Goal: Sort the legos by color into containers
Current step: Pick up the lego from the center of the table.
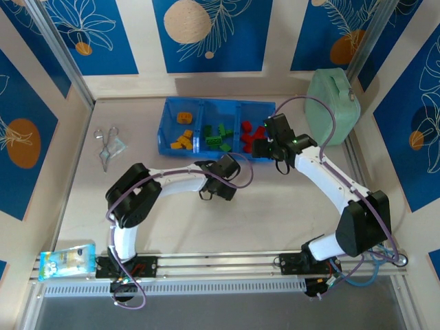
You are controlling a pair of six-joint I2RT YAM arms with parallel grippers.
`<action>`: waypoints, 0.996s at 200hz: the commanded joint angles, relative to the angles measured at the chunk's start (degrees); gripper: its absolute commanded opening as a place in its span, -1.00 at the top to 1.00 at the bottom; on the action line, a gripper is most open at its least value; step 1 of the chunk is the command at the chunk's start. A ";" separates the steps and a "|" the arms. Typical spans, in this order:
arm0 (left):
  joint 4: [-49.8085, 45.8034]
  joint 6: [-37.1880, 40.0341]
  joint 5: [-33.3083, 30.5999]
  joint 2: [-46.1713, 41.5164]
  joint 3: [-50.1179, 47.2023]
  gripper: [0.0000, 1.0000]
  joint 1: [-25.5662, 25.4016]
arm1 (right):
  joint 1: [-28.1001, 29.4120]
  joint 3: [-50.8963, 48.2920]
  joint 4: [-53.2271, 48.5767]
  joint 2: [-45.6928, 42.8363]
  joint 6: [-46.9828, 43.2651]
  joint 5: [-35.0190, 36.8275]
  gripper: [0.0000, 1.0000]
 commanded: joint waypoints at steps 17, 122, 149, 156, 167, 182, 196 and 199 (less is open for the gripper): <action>-1.88 1.07 -1.73 0.65 0.94 -0.06 -0.55 | -0.24 -1.06 0.81 -2.51 1.16 -0.62 -0.65; 3.76 1.24 3.12 -11.98 -2.62 0.50 5.94 | -0.03 -5.55 1.32 -4.82 2.50 -0.51 -0.63; 3.72 2.66 5.01 -15.08 -1.02 0.51 11.34 | 0.11 -8.68 2.16 -6.02 3.85 -1.75 -0.63; 3.43 3.23 5.01 -15.45 -0.28 0.50 12.61 | 0.20 -9.54 2.37 -6.28 4.21 -1.97 -0.63; 3.11 3.93 5.08 -15.67 1.02 0.50 14.73 | 0.38 -10.61 2.48 -6.69 4.66 -2.12 -0.63; 3.33 4.25 6.00 -15.47 2.63 0.51 17.73 | 0.64 -12.05 2.48 -7.28 5.18 -2.17 -0.63; 3.64 4.34 6.72 -14.95 4.34 0.50 20.28 | 0.82 -13.11 2.22 -8.03 5.38 -2.15 -0.63; 3.81 4.36 6.76 -14.79 4.63 0.50 20.76 | 0.86 -13.38 2.28 -8.18 5.38 -2.16 -0.63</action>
